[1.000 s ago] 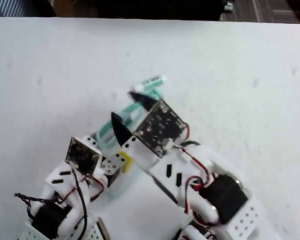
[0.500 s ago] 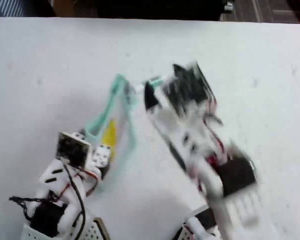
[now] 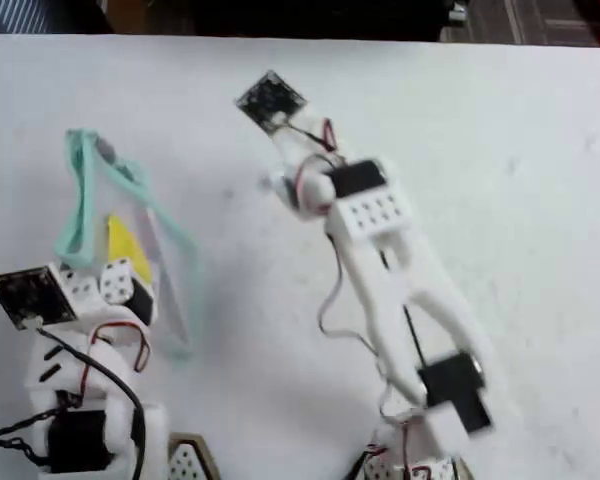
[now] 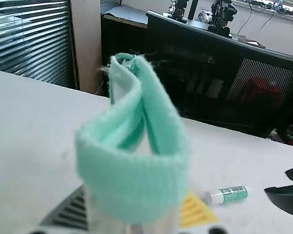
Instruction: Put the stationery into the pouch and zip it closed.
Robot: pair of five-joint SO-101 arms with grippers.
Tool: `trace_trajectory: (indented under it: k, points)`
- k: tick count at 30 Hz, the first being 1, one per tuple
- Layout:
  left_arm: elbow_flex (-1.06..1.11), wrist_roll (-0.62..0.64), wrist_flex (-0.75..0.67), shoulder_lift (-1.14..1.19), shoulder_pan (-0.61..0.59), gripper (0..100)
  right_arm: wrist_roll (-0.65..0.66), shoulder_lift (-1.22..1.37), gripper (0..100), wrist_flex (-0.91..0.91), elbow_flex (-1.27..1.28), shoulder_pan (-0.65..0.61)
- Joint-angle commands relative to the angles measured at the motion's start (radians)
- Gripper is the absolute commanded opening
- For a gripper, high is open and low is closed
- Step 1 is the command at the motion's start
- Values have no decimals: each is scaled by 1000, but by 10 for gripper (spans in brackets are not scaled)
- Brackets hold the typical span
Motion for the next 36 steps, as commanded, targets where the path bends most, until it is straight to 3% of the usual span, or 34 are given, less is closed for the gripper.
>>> trace_trajectory:
  k: [1,7,13,18,22,28,32,36]
  points:
    - [-49,15,-41,-8,1,23,17,177,206,-61,-175,8]
    - [-44,15,-41,-8,22,23,17,498,204,-216,-345,-5]
    - [-44,15,-41,-8,25,23,18,704,203,-229,-519,12]
    - [-43,14,-41,-8,33,23,23,740,104,-82,-594,47]
    - [-43,14,-41,-8,33,24,28,740,14,137,-651,90]
    - [-43,14,-41,-8,33,24,28,748,96,381,-775,119]
    - [-43,14,-40,-8,33,24,28,750,9,395,-776,101]
    - [-43,14,-40,-8,61,24,28,722,15,469,-810,96]
